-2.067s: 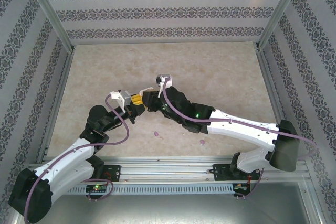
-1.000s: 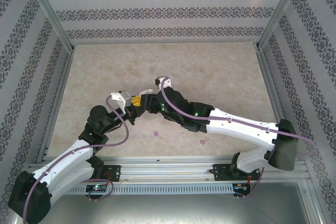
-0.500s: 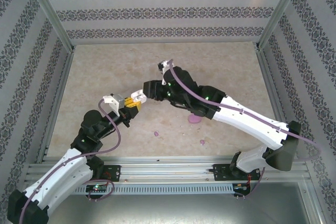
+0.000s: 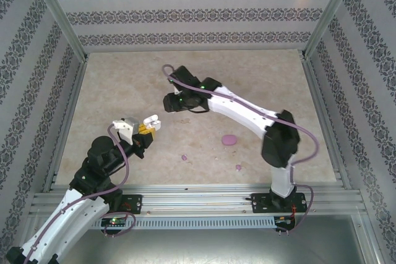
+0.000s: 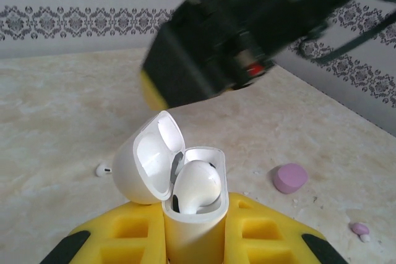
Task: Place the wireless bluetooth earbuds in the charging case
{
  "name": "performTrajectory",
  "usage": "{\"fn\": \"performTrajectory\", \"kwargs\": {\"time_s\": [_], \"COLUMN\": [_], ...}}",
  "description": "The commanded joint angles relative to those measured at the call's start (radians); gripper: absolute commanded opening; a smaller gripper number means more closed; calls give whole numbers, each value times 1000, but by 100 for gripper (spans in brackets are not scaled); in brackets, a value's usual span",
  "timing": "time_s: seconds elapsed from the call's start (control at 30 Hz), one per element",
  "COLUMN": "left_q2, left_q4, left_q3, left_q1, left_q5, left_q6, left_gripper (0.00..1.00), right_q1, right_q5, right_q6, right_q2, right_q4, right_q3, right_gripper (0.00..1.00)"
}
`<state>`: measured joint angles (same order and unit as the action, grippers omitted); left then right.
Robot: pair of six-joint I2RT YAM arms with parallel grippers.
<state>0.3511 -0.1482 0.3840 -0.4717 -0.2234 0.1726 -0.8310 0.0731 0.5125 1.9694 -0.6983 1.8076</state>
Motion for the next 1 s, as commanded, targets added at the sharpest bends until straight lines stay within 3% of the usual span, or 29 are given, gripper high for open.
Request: {"fn": "performTrajectory", "kwargs": {"time_s": [0.0, 0.2, 0.37, 0.97], "left_q2": [-8, -9, -6, 86], "left_q4": [-60, -64, -66, -16], "left_q3": [23, 14, 4, 7], "left_q1": [-8, -8, -8, -8], "left_q5": [11, 6, 7, -10], "left_q6": [27, 32, 30, 20], "left_gripper": [0, 0, 0, 0], "right_q1": [6, 13, 23, 51], "right_q5": [28, -2, -12, -28], "right_q6": [-155, -245, -292, -388], "right_q2": [140, 444, 605, 719], "right_q4": [-142, -301, -375, -327], "right_q3": [170, 526, 720, 737], "right_gripper": [48, 49, 50, 49]}}
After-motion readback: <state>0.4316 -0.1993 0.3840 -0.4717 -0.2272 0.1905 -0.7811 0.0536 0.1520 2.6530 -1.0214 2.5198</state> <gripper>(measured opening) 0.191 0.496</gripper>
